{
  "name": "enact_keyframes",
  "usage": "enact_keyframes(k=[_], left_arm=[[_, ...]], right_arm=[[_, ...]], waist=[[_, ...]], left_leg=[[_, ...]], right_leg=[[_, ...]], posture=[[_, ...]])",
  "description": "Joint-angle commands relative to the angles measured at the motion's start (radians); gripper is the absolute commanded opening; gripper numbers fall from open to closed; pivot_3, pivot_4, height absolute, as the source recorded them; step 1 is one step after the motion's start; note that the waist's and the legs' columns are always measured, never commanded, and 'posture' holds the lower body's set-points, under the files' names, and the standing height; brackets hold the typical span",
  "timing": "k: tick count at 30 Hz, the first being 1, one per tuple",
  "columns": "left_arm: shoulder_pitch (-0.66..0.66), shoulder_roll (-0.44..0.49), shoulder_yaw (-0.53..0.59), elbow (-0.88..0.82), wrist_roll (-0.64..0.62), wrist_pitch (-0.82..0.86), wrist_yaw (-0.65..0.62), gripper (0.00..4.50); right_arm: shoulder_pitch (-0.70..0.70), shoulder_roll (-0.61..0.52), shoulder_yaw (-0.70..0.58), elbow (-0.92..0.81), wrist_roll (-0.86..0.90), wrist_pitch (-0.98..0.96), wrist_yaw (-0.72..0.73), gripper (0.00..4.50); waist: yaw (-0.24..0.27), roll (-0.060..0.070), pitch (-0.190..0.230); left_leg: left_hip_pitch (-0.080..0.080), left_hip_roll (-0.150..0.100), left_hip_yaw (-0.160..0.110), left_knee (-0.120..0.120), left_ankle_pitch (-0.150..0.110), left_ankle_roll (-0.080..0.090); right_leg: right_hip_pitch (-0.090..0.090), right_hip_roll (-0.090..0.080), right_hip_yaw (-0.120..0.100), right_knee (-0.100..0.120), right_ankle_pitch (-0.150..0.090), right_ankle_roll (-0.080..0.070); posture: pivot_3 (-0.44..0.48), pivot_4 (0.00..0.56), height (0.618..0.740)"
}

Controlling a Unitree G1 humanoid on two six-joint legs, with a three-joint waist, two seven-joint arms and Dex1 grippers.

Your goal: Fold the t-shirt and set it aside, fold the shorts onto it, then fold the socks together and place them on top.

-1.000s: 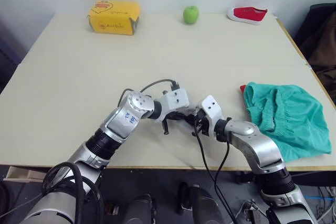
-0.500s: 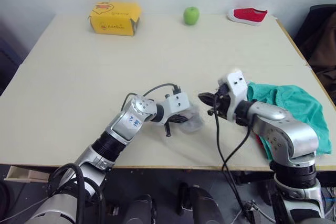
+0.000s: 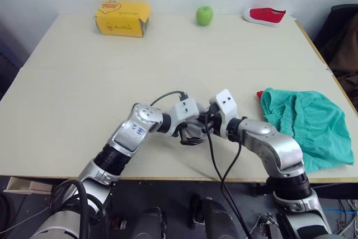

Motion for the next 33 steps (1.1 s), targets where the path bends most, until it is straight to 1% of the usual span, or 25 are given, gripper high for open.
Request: enact_keyframes(k=[1,5,8,9,10,12,15,19,21,22,23,25,27,28,33], left_arm=[[0.004,0.01,0.062,-0.079,-0.061,0.041,-0.013,4.46],[-0.017,0.043,0.153,-0.108,-0.146,0.107,-0.036,4.46],[-0.052,0.072,0.192,-0.048,-0.153,0.083,-0.03,4.46],[-0.065,0.073,0.2,-0.013,-0.151,0.065,-0.025,4.28],[-0.078,0.07,0.206,0.027,-0.145,0.035,-0.019,4.05],[-0.1,0.071,0.179,0.101,-0.11,-0.052,-0.025,3.5],[-0.128,0.053,0.11,0.186,-0.054,-0.173,-0.045,2.54],[-0.148,0.007,0.048,0.257,-0.007,-0.262,-0.062,1.18],[-0.145,-0.011,-0.004,0.289,0.044,-0.318,-0.056,0.47],[-0.144,-0.016,-0.021,0.305,0.064,-0.34,-0.054,0.19],[-0.144,-0.019,-0.028,0.317,0.076,-0.354,-0.053,0.06],[-0.141,-0.016,-0.05,0.35,0.115,-0.4,-0.045,0.06],[-0.134,-0.011,-0.067,0.378,0.152,-0.445,-0.039,0.06],[-0.132,-0.01,-0.067,0.383,0.16,-0.458,-0.041,0.06],[-0.122,-0.017,-0.054,0.389,0.17,-0.48,-0.05,0.06]], right_arm=[[0.03,-0.032,0.019,-0.05,0.004,-0.007,0.025,0.0],[0.051,-0.05,0.024,-0.033,-0.009,-0.029,0.027,0.0],[0.056,-0.056,0.02,-0.022,-0.012,-0.04,0.026,0.0],[0.057,-0.058,0.02,-0.02,-0.014,-0.044,0.025,0.0],[0.059,-0.059,0.019,-0.018,-0.015,-0.047,0.025,0.0],[0.059,-0.061,0.018,-0.013,-0.017,-0.052,0.024,0.0],[0.057,-0.065,0.017,-0.006,-0.02,-0.061,0.024,0.0],[0.053,-0.072,0.013,-0.009,-0.021,-0.063,0.023,0.0],[0.046,-0.075,-0.001,-0.034,-0.01,-0.047,0.018,0.0],[0.043,-0.077,-0.007,-0.048,-0.004,-0.039,0.016,0.0],[0.04,-0.077,-0.011,-0.056,-0.001,-0.033,0.015,0.0],[0.016,-0.066,-0.037,-0.096,0.025,-0.004,0.005,0.0],[-0.048,-0.029,-0.084,-0.123,0.07,0.046,-0.019,0.0],[-0.071,-0.018,-0.083,-0.116,0.07,0.049,-0.026,0.0],[-0.085,0.016,0.006,0.024,-0.017,-0.043,-0.048,0.0]], waist=[[-0.001,0.0,0.0],[-0.002,0.0,0.0],[0.001,0.0,0.0],[0.001,0.0,0.0],[0.002,0.0,0.0],[0.004,0.0,0.0],[0.004,0.0,0.0],[0.004,0.0,0.0],[0.004,0.0,0.0],[0.004,0.0,0.0],[0.003,0.0,0.0],[0.002,0.0,0.0],[0.0,0.0,0.0],[0.0,0.0,0.0],[0.001,0.0,0.0]], left_leg=[[0.0,0.0,0.0,0.0,0.0,0.0],[0.0,0.0,0.0,0.0,0.0,-0.001],[0.0,0.0,0.0,0.0,0.0,-0.001],[0.0,0.0,0.0,0.0,0.0,-0.001],[0.0,0.0,0.0,0.0,0.0,-0.001],[0.0,0.0,0.0,0.0,0.0,-0.001],[0.0,0.0,0.0,0.0,0.0,-0.001],[-0.001,0.0,0.0,0.0,0.0,-0.001],[-0.001,0.0,0.0,0.0,0.0,-0.001],[-0.001,0.0,0.0,0.0,0.0,-0.001],[-0.001,0.0,0.001,0.0,0.0,-0.001],[-0.001,0.0,0.001,0.0,0.0,-0.001],[0.0,0.0,0.001,0.0,0.0,-0.001],[0.0,0.0,0.001,0.0,0.0,-0.001],[0.0,0.001,0.001,0.0,0.0,-0.001]], right_leg=[[0.0,0.0,0.0,0.0,0.0,0.0],[-0.001,0.0,0.0,0.0,0.0,0.0],[-0.001,0.0,0.0,0.0,0.0,0.0],[-0.001,0.0,0.0,0.0,0.0,0.0],[-0.001,0.0,0.0,0.0,0.0,0.0],[-0.001,0.0,0.0,0.0,0.0,0.0],[-0.001,0.0,0.0,0.0,0.0,0.0],[-0.001,0.0,-0.001,0.001,0.0,0.0],[-0.001,0.0,-0.001,0.001,0.0,0.0],[-0.001,0.0,-0.001,0.001,0.0,0.0],[-0.001,0.0,-0.001,0.0,0.0,0.0],[-0.001,0.0,-0.001,0.0,0.0,0.0],[-0.002,0.0,0.0,0.0,0.0,0.0],[-0.002,0.0,0.0,0.0,0.0,0.0],[-0.001,0.0,0.0,0.0,0.0,0.0]], posture=[[0.0,0.15,0.74],[0.0,0.15,0.74],[0.0,0.15,0.74],[0.0,0.15,0.74],[0.0,0.15,0.74],[0.0,0.15,0.74],[0.0,0.15,0.74],[0.0,0.15,0.74],[0.0,0.15,0.74],[0.0,0.15,0.74],[0.0,0.15,0.74],[0.0,0.15,0.74],[0.0,0.15,0.74],[0.0,0.15,0.74],[0.0,0.15,0.74]])
